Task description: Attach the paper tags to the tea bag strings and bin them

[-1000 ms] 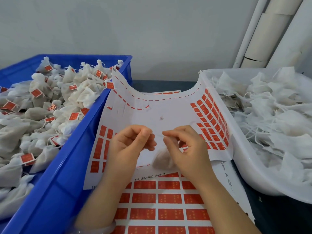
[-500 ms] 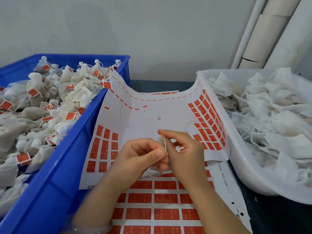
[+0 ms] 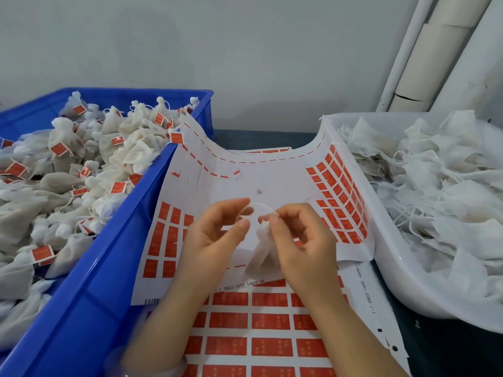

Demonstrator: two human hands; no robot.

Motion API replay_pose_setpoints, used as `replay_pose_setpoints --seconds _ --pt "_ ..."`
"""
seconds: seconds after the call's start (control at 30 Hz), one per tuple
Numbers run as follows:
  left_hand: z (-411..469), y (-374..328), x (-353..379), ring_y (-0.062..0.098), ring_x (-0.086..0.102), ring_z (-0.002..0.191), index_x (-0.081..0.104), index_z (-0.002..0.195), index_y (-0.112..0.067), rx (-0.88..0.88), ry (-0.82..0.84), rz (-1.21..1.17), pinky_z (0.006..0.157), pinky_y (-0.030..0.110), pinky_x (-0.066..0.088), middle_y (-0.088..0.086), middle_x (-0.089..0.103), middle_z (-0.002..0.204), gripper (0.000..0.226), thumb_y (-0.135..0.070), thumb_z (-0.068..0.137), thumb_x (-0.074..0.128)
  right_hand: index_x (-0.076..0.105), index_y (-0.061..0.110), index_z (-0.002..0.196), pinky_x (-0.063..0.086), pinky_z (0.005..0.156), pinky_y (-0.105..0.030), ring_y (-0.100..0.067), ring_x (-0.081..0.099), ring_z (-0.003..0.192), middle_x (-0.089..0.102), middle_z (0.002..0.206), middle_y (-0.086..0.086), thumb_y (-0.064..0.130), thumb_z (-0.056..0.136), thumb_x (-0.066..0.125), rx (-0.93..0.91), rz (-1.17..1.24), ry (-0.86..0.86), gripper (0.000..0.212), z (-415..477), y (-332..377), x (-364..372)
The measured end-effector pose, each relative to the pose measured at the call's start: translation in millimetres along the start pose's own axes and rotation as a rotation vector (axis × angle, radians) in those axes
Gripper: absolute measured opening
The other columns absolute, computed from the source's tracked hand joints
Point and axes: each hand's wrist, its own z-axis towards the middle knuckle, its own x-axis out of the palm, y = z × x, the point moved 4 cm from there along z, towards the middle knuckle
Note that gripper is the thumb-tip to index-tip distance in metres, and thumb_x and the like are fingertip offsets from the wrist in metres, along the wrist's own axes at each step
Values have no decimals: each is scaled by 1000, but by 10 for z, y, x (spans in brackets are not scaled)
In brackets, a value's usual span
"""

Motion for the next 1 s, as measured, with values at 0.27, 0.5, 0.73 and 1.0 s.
replay_pose_setpoints --seconds 0.27,0.5,0.73,1.0 --pt "10 1 -5 -6 51 113 41 122 -45 -31 -119 118 86 12 47 -24 51 126 59 -46 69 67 57 31 83 48 70 -10 -4 60 84 63 84 16 30 81 55 52 140 -52 3 -10 30 -16" --pt "-16 -90 -27 6 65 73 71 75 -34 80 -89 10 62 13 52 -12 69 75 9 -41 78 68 58 18 78 50 63 -13 -5 63 68 66 72 8 15 86 59 103 332 -35 8 5 60 -59" --pt "-31 -117 89 10 67 78 69 86 -29 121 74 65 67 21 55 -10 71 82 22 -44 70 66 58 31 79 51 69 -15 -7 61 78 63 78 14 29 82 58 96 207 56 4 -44 68 26" --pt "-41 -128 107 12 62 74 69 83 -30 231 71 197 63 22 53 -6 65 79 14 -39 76 62 60 23 83 54 72 -26 -15 61 79 63 80 7 28 84 57 33 259 97 6 -51 121 29"
